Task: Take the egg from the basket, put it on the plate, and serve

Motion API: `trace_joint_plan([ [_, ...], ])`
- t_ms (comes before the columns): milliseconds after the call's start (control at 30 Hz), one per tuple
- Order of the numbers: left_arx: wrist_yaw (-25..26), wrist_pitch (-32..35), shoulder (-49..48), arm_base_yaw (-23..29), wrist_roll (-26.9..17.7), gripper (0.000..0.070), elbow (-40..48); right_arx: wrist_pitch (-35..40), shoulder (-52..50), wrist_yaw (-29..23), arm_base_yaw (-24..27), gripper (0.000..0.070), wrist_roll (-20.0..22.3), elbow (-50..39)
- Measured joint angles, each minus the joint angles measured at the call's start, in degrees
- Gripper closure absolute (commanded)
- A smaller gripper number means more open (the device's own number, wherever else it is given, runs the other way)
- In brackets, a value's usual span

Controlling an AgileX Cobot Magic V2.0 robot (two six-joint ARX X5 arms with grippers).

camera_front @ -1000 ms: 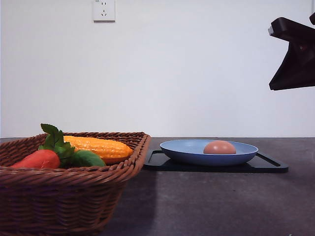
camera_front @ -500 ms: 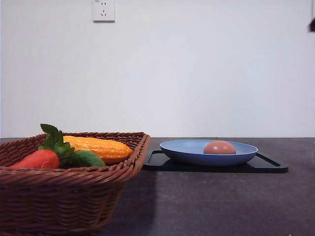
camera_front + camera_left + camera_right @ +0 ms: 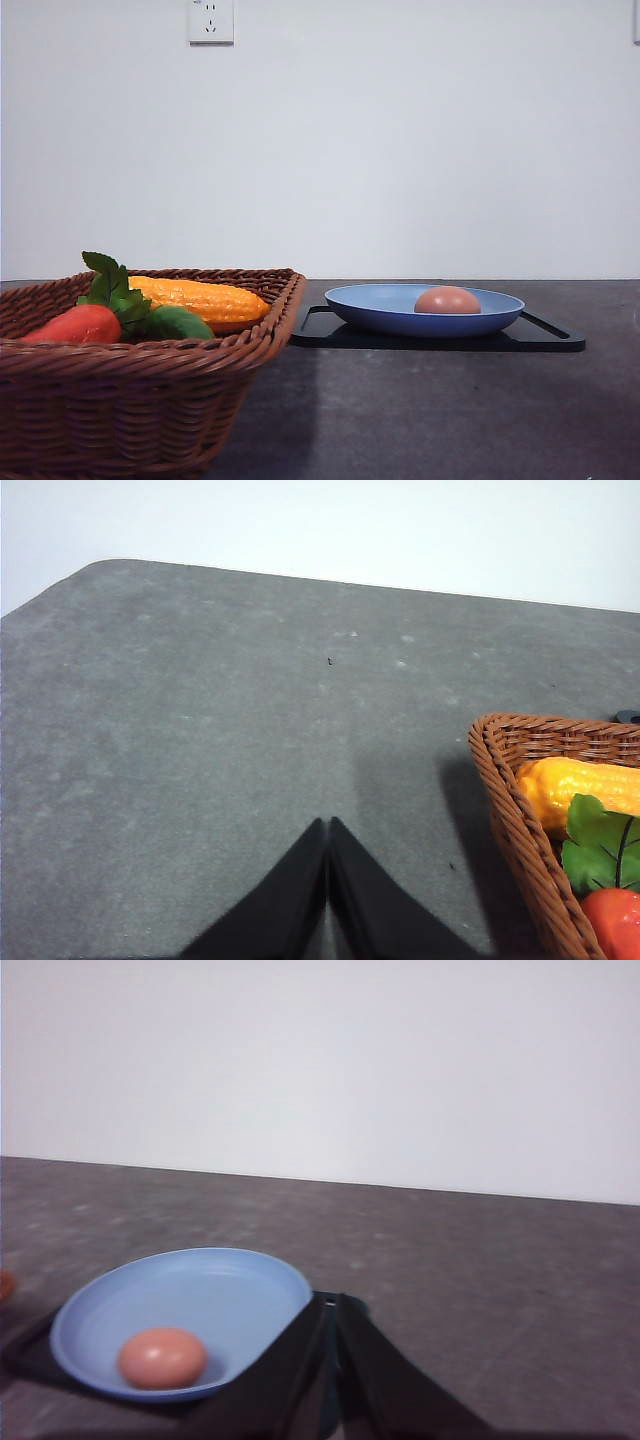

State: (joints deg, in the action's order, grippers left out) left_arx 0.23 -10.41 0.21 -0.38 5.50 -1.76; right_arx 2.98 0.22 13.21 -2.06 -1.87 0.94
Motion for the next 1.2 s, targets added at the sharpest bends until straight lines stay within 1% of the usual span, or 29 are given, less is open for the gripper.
trace_joint_plan([
  [67, 0.0, 0.0, 0.0, 0.0, 0.0, 0.07, 0.0, -2.6, 0.0, 0.9, 0.7, 0.07, 0.0, -0.1],
  [233, 0.0, 0.0, 0.0, 0.0, 0.0, 0.07, 0.0, -11.8, 0.0, 1.1, 0.7, 0.07, 0.0, 0.0],
  [1200, 0.0, 0.0, 0.0, 0.0, 0.0, 0.07, 0.0, -11.9, 0.1, 1.6, 0.7, 0.07, -0.3, 0.0],
])
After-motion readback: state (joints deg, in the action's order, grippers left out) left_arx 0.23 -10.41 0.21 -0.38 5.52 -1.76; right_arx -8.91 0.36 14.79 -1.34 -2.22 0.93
